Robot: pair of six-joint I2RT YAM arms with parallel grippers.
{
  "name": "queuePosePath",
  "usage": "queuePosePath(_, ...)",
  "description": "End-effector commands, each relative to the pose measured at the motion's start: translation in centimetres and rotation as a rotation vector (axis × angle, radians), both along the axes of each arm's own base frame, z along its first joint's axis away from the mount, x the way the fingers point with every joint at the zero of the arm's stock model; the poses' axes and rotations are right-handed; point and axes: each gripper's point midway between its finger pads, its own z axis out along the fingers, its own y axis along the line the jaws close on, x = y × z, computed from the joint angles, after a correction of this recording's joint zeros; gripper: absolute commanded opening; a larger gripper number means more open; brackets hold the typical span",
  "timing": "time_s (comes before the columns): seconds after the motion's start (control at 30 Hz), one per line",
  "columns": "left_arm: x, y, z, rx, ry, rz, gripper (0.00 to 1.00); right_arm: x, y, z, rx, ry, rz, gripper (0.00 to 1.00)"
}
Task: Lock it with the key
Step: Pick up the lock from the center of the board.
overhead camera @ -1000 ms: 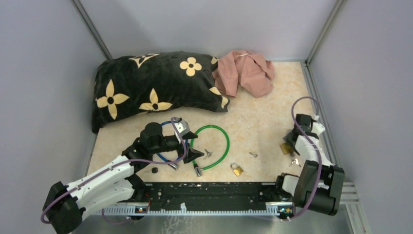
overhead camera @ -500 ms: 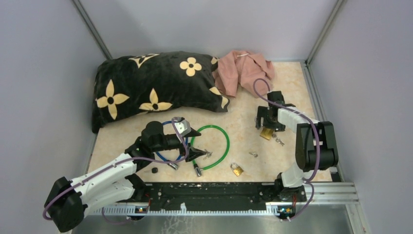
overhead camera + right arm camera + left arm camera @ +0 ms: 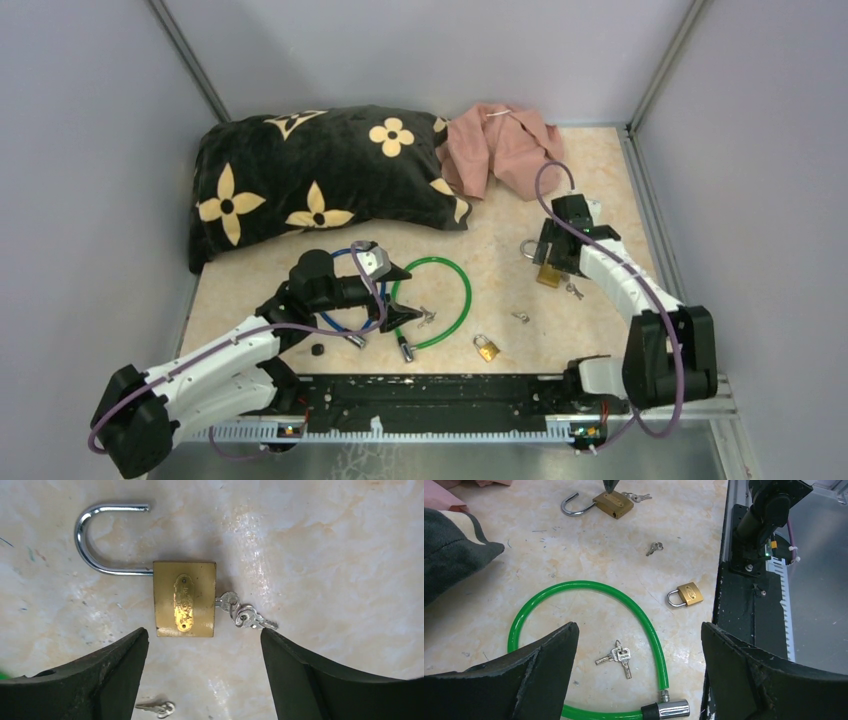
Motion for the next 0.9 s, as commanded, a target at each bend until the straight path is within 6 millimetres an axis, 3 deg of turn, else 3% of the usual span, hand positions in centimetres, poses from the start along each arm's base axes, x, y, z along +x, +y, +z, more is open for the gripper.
queuePosePath(0.0, -0.1, 0.0, 0.7, -0.03, -0.034, -0.015, 0.95, -0.7, 0.7, 0.3, 0.074, -0.093, -0.134, 0.77)
queuePosePath(0.07, -0.1, 0.0, 0.8, -0.033, -0.032, -0.014, 0.95, -0.8, 1.4, -0.8, 0.116, -0.088, -0.139, 0.72)
queuePosePath(0.33, -0.1, 0.1, 0.9, -0.027, -0.034, -0.011, 0.95, -0.5, 2.6, -4.4, 0.153, 0.022, -0.125, 0.74)
queuePosePath(0.67, 0.0, 0.4, 0.9, -0.013, -0.046, -0.01, 0.95, 0.2, 2.1, -6.1, 0.106, 0.056, -0.121, 0.7)
queuePosePath(0.7, 0.0, 0.3, 0.9, -0.011, -0.049, -0.013, 0.95, 0.5, 2.2, -6.1, 0.109, 0.053, -0.115, 0.64)
queuePosePath(0.73, 0.0, 0.3, 0.8, -0.007, -0.052, -0.018, 0.95, 0.6, 2.4, -6.1, 0.119, 0.055, -0.099, 0.5)
queuePosePath(0.8, -0.1, 0.2, 0.8, -0.002, -0.068, -0.035, 0.95, 0.9, 2.7, -6.2, 0.126, 0.058, -0.074, 0.11)
queuePosePath(0.83, -0.1, 0.2, 0.8, 0.007, -0.078, -0.046, 0.95, 1.0, 2.8, -6.1, 0.126, 0.058, -0.061, 0.0)
queuePosePath(0.87, -0.2, 0.1, 0.8, 0.018, -0.098, -0.065, 0.95, 0.8, 2.9, -6.1, 0.131, 0.066, -0.044, 0.0)
